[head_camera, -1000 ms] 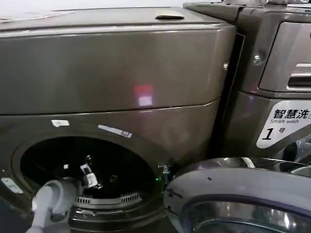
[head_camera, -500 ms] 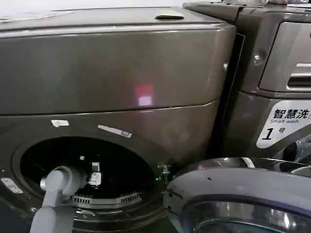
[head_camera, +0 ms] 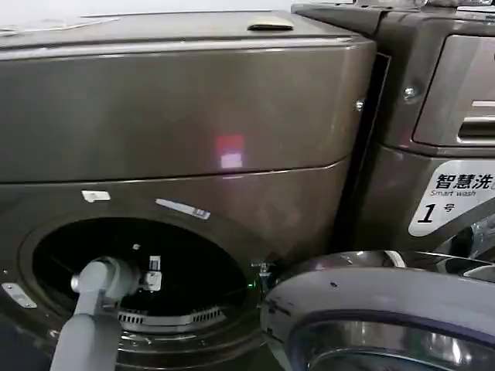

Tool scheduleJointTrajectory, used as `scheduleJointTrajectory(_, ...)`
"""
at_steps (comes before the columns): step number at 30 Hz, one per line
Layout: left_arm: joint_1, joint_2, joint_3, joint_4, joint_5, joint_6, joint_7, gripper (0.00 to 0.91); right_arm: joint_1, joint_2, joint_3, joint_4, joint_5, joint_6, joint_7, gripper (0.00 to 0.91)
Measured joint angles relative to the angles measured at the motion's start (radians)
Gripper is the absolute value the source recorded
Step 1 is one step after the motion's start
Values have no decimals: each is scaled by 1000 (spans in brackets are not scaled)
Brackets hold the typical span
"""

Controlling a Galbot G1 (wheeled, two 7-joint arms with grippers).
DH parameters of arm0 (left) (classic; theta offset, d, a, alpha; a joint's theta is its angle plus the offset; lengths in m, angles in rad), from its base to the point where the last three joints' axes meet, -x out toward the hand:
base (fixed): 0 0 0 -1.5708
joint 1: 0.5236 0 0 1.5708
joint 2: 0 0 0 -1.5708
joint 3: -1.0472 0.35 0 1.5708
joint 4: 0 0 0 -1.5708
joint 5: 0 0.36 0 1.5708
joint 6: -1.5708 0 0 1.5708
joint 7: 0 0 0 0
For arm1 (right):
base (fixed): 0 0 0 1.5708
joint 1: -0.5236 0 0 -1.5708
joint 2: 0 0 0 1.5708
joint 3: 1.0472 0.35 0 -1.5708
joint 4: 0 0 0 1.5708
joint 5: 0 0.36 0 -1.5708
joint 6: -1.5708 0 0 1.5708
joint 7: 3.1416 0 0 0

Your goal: Grasp the clothes from the dryer.

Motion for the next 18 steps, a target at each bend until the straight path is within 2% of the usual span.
scheduleJointTrajectory(18, -64, -10, 31, 147, -14, 14, 8, 907, 2, 4, -10, 8, -6, 3, 0, 907)
